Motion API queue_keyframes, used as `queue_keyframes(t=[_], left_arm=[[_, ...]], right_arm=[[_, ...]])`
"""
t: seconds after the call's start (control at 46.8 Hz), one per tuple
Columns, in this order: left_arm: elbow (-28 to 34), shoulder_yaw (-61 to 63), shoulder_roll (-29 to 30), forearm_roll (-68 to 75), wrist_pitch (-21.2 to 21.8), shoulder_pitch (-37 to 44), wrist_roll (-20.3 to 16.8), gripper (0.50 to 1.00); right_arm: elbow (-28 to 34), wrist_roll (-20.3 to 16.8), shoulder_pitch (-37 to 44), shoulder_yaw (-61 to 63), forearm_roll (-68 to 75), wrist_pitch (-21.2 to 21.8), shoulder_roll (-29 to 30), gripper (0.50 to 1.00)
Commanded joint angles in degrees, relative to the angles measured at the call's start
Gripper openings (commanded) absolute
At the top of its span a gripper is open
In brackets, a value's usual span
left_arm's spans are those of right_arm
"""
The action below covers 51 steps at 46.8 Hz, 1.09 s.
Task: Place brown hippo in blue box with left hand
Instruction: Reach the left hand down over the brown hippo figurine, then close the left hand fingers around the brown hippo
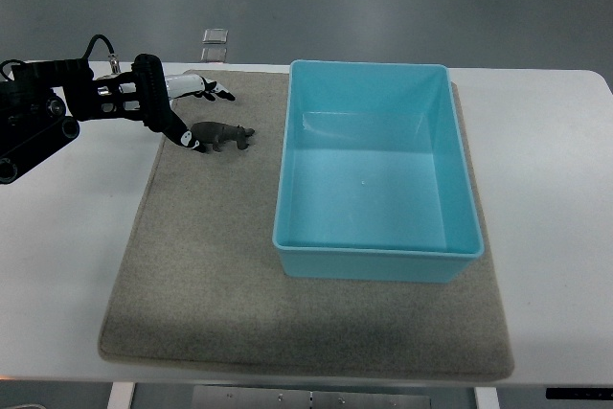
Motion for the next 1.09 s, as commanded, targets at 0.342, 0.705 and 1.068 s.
queue_keyframes(t=[0.342,0.705,1.068], left_arm=[[-0.23,2.47,-0.35,0.08,3.21,0.09,-0.03,0.864],[-0.23,2.65,-0.35,0.08,5.07,0.53,-0.12,0.78],[-0.23,4.67,-0.26,0.17,5.15,0.44,-0.12,0.63]], right_arm=[[0.0,0.0,0.0,0.0,0.0,0.0,0.0,0.936],[0.0,0.0,0.0,0.0,0.0,0.0,0.0,0.936],[0.0,0.0,0.0,0.0,0.0,0.0,0.0,0.936]])
